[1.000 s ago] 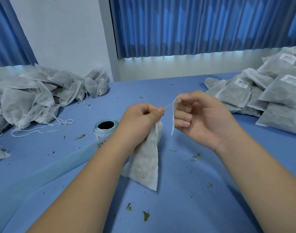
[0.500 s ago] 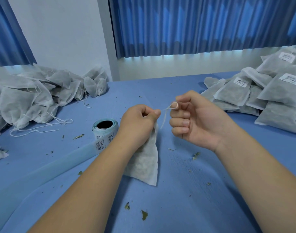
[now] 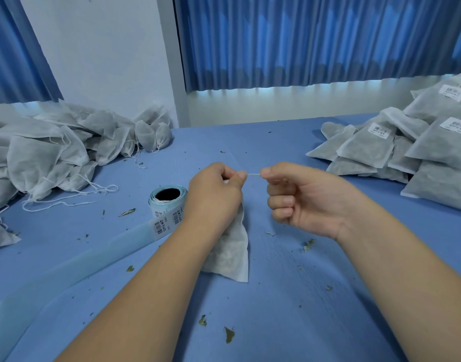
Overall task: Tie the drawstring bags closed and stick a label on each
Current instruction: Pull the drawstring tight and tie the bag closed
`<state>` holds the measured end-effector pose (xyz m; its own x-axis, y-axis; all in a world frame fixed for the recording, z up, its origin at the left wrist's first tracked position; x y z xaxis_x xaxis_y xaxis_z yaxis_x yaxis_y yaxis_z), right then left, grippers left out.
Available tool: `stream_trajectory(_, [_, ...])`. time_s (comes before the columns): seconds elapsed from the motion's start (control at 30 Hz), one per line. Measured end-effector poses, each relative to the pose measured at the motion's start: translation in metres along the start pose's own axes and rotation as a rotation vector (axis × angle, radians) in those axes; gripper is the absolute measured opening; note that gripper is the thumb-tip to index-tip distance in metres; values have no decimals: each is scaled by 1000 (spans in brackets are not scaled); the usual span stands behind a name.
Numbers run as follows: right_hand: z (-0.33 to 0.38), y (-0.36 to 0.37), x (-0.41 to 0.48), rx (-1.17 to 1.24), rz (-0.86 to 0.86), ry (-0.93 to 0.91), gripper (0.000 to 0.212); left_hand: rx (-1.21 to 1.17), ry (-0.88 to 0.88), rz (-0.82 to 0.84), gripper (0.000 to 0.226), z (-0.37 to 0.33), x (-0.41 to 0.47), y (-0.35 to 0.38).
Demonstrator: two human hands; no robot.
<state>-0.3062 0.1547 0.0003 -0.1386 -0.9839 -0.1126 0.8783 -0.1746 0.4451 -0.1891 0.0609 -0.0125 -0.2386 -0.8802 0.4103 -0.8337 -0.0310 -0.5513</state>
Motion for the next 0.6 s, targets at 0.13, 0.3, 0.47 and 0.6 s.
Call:
stream_trajectory(0.13, [8,-6,1,122,-4,-59,34,14,124,62,25,-9,-6,7])
stream_trajectory(0.3, [23,-38,4,302,-265,-173,46,-16,126,340,36,-13,-14,17])
stream_trajectory(0.47, [29,-59,5,402,-417,-289,23,-88,43,687,42,-15,-29,23])
stream_trajectory(0.6, [34,-64,0,409,-448,-394,21,-241,6,810,25,-18,-31,21])
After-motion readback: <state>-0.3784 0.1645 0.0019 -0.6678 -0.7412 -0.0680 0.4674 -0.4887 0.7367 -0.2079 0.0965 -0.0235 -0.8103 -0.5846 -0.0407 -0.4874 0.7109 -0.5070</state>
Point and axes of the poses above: each hand's wrist, its own x-axis towards the middle knuckle, its own y-axis out of the palm, z = x × y, the point moved 4 cm from there along x, towards the middle knuckle, and after that the axes turned 8 degrees about x, right-handed, at the moved point
